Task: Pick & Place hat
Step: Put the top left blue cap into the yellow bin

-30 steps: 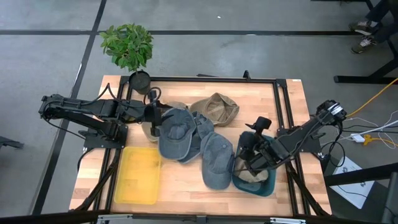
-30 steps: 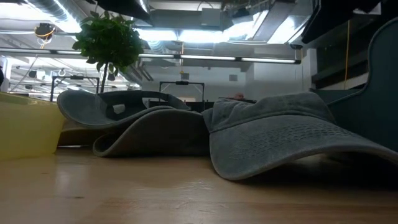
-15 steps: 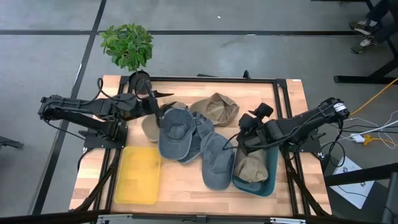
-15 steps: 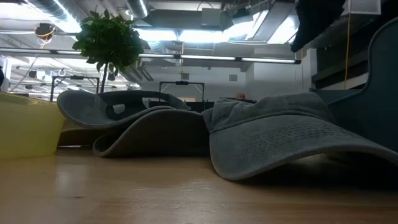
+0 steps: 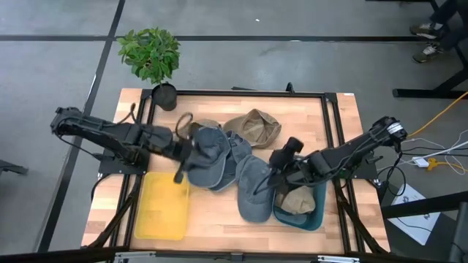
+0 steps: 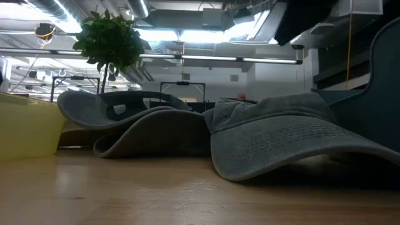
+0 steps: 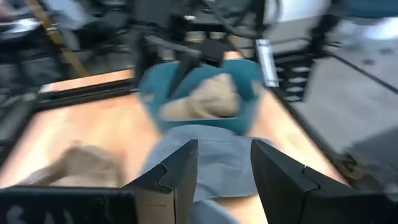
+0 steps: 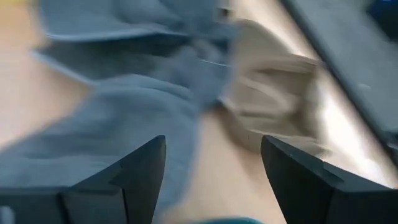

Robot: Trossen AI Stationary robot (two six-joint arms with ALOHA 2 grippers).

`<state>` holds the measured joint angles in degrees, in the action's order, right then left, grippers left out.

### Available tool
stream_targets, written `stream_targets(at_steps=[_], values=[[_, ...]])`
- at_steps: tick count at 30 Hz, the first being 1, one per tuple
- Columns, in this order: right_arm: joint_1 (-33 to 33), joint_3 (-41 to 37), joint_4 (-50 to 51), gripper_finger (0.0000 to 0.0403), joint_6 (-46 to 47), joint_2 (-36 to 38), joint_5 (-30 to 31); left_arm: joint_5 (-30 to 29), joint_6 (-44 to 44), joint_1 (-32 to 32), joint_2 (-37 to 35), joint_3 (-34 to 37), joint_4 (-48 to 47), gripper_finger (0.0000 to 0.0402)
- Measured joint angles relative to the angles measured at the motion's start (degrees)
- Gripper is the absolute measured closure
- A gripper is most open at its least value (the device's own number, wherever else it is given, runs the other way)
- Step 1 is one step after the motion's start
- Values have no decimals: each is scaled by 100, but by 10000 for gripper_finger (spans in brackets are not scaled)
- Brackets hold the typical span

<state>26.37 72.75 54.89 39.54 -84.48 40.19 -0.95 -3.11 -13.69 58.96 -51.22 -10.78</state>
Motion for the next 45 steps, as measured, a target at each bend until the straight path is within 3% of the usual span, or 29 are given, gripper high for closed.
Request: stream_targets(at_steps=[6, 16, 32, 40, 45], values=[[402, 0, -1036, 140, -128, -186, -47, -761, -459, -976, 511, 0, -37, 258], [780, 0, -1398, 140, -124, -418, 433, -1769, -232, -1811, 1434, -2, -871, 258], [783, 0, -1604, 140, -117, -521, 823, -2131, 331, -1895, 2892, -4, -920, 259], [783, 0, -1604, 140, -253, -521, 825, -3038, 444, -1894, 3350, -7, -923, 258], [783, 0, -1604, 140, -255, -521, 825, -3104, 417, -1882, 3475, -7, -923, 258]])
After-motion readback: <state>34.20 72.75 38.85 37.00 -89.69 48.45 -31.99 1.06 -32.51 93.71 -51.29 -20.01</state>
